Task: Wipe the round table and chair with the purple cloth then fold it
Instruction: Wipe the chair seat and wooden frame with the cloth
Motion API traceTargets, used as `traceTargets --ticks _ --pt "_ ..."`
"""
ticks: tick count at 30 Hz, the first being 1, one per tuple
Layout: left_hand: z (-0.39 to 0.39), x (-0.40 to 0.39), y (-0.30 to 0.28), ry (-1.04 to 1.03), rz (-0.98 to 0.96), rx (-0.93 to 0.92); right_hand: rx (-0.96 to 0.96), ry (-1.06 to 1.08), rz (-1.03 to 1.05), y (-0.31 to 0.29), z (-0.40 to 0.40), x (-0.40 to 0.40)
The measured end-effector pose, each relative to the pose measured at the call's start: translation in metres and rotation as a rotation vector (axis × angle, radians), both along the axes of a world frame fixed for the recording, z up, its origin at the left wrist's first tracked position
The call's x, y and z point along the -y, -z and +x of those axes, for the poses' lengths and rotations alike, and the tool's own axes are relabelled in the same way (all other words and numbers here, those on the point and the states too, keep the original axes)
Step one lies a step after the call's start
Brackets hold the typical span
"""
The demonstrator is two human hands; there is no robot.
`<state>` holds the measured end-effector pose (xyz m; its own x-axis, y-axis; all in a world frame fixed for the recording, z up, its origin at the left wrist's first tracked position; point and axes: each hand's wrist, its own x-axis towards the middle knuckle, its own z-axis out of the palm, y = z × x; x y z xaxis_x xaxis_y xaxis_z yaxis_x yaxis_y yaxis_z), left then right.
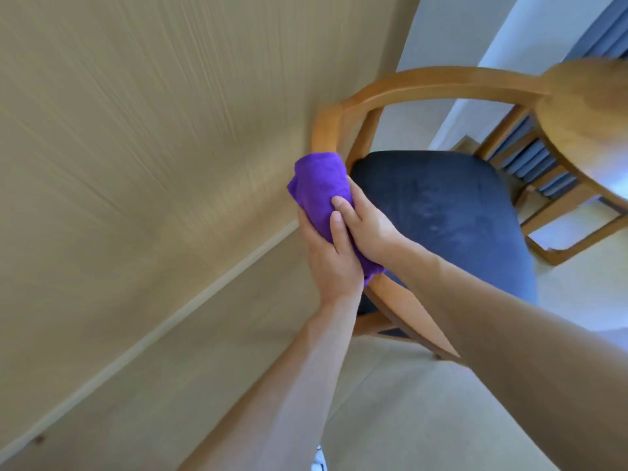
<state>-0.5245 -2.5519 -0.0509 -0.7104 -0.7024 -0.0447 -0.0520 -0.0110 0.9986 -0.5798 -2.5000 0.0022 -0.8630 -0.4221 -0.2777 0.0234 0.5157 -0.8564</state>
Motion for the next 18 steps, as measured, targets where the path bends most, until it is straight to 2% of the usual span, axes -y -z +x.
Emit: traceTargets --ticks 6,11,14,18 --pt "0.059 -0.087 0.007 -0.126 0.255 0.174 0.031 -0.270 0.367 -0.003 0.043 -0.071" --pt "0.091 -0.136 -0.003 -0.046 0.245 0.401 -0.026 -0.384 0.560 -0.012 0.059 -0.120" --pt "0.106 -0.161 -0.019 0.098 0.262 0.560 -0.138 -0.442 0.664 -0.012 0.070 -0.151" --pt "0.118 -0.146 -0.045 0.510 0.188 0.876 -0.251 -0.456 0.805 -0.014 0.082 -0.179"
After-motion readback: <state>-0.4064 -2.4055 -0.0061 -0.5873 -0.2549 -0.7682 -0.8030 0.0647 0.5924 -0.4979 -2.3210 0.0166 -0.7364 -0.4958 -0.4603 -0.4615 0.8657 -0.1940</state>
